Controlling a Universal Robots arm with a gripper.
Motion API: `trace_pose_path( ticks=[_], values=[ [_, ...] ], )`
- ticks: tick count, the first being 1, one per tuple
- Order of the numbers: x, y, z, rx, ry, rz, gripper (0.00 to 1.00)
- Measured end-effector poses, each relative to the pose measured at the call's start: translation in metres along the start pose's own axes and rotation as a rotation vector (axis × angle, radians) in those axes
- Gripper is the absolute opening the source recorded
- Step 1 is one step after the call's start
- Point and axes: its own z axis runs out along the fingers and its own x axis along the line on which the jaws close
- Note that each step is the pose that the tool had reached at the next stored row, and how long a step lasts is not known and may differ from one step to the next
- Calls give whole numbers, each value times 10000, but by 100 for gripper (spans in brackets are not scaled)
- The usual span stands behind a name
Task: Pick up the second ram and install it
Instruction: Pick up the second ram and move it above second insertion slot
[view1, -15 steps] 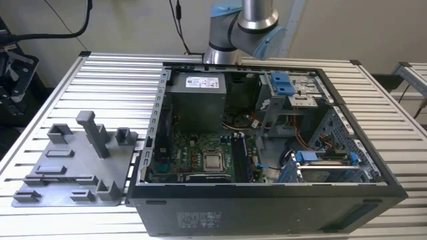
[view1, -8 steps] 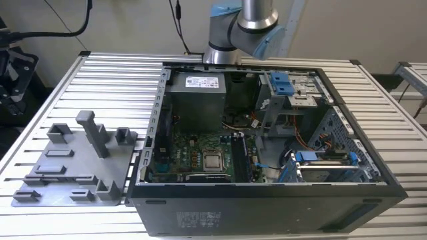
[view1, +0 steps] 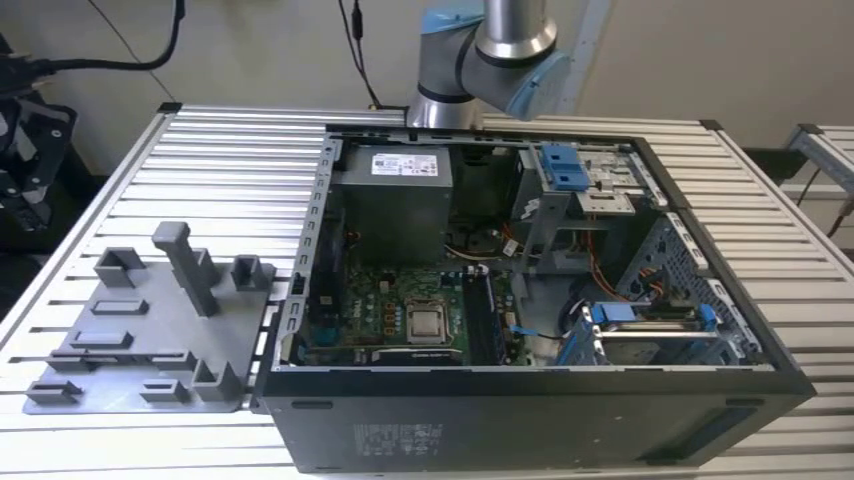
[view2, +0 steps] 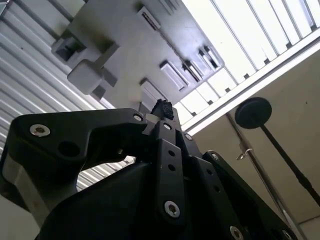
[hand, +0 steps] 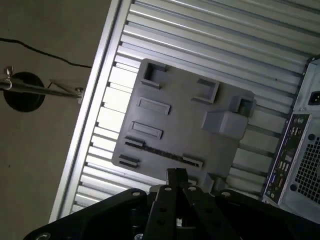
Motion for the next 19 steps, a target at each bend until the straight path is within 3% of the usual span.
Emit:
trace_pose_path(
  ticks=[11,19],
  values=[
    [0,0,0,5,73,-1352,11],
    [0,-1,0,29,152,-2661,11]
  ],
)
